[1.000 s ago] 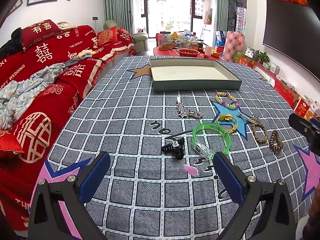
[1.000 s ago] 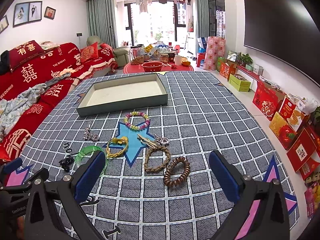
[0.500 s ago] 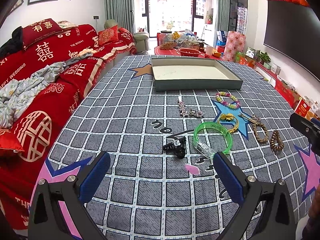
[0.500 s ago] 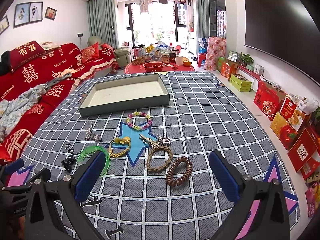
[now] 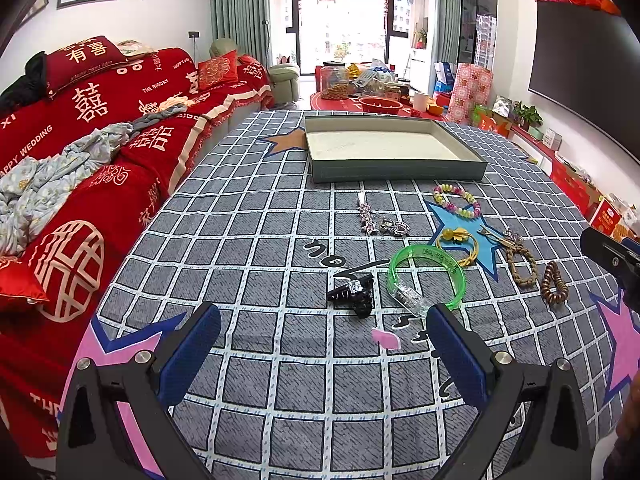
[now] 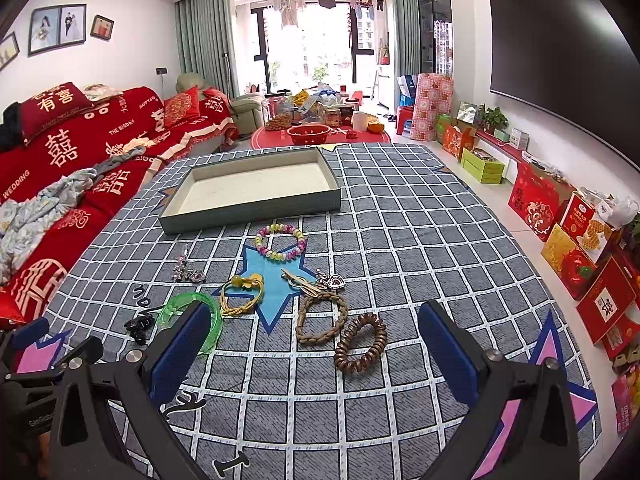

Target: Organize jewelry

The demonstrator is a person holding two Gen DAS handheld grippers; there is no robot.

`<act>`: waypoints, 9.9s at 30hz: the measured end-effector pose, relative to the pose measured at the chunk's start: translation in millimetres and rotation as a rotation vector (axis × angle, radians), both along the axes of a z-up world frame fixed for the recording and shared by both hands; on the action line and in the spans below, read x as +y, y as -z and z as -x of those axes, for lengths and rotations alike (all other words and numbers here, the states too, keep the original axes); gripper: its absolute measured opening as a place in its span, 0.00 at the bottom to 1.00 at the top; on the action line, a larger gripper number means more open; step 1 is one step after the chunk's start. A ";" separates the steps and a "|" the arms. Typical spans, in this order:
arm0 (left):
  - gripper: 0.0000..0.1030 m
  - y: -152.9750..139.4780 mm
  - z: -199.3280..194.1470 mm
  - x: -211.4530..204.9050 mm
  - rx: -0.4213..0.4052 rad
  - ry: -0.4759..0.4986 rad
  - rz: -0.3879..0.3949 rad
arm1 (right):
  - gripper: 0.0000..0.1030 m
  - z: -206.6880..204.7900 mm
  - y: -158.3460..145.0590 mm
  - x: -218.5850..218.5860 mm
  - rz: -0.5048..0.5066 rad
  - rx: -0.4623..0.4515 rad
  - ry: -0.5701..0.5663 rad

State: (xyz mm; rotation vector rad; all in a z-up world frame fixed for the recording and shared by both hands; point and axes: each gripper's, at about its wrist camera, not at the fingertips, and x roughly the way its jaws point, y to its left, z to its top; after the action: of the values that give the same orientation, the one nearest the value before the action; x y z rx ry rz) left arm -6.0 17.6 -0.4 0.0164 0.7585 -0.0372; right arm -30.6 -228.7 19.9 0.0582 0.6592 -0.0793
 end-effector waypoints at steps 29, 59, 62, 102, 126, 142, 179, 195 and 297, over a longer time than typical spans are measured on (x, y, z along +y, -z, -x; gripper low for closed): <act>1.00 -0.8 0.4 2.4 0.002 0.000 0.002 | 1.00 0.3 0.2 1.1 -0.004 0.000 -0.002; 1.00 -0.7 0.3 2.6 0.003 0.000 0.002 | 1.00 0.6 0.6 -0.4 -0.009 0.001 -0.002; 1.00 -0.5 0.1 1.8 0.003 -0.001 0.002 | 1.00 0.6 0.9 0.0 -0.009 0.002 -0.003; 1.00 46.1 -75.2 -8.1 0.192 0.177 -0.014 | 0.93 -34.2 68.4 -65.7 -0.104 0.316 0.141; 0.38 23.4 -76.8 2.6 0.169 0.251 0.113 | 0.11 -44.8 46.9 -66.0 -0.213 0.258 0.071; 0.38 -36.1 -193.4 -17.7 0.088 0.256 0.147 | 0.11 -194.4 -7.0 -35.6 -0.249 0.216 -0.135; 0.38 38.8 -301.8 -46.1 0.201 0.162 -0.015 | 0.19 -288.1 65.6 -23.7 -0.173 0.379 -0.112; 1.00 -21.2 -254.2 -30.8 0.026 0.139 0.036 | 0.79 -256.7 -1.1 -31.3 -0.266 0.206 -0.089; 0.21 23.6 -90.7 -38.6 0.221 0.352 0.078 | 0.11 -61.3 53.9 -35.8 -0.175 0.310 0.054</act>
State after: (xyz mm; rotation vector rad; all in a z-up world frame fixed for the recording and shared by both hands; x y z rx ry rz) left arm 84.6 -21.1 -24.0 0.0721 0.9678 -0.4094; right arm 30.8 -264.6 -34.1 0.2354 0.9740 -0.0830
